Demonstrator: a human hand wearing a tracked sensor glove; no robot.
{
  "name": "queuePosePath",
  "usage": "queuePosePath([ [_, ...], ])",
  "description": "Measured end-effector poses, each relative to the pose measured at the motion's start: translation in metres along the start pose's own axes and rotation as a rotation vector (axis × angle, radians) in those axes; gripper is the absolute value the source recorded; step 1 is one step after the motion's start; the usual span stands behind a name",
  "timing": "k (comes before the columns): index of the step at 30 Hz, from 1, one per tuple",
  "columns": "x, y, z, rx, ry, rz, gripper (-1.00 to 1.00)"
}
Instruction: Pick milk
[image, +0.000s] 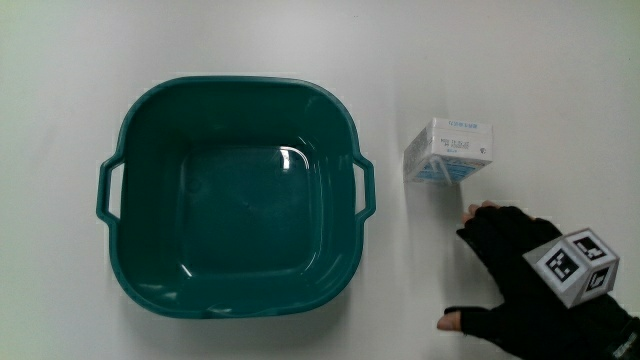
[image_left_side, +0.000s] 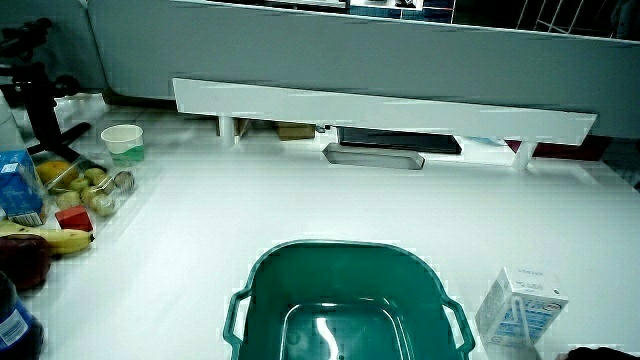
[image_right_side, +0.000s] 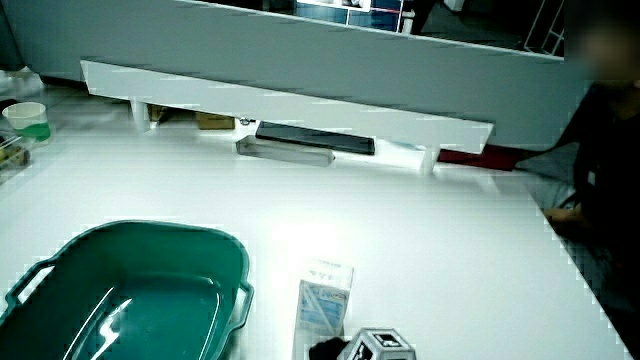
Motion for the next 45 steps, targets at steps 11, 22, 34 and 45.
queuePosePath([
  [11, 0.044, 0.023, 0.013, -0.014, 0.019, -0.107, 0.0],
  [22, 0.079, 0.05, 0.03, -0.047, 0.114, -0.126, 0.0],
  [34, 0.089, 0.076, 0.049, -0.007, 0.231, -0.128, 0.0],
  [45, 0.086, 0.09, 0.057, 0.0, 0.348, -0.032, 0.0],
])
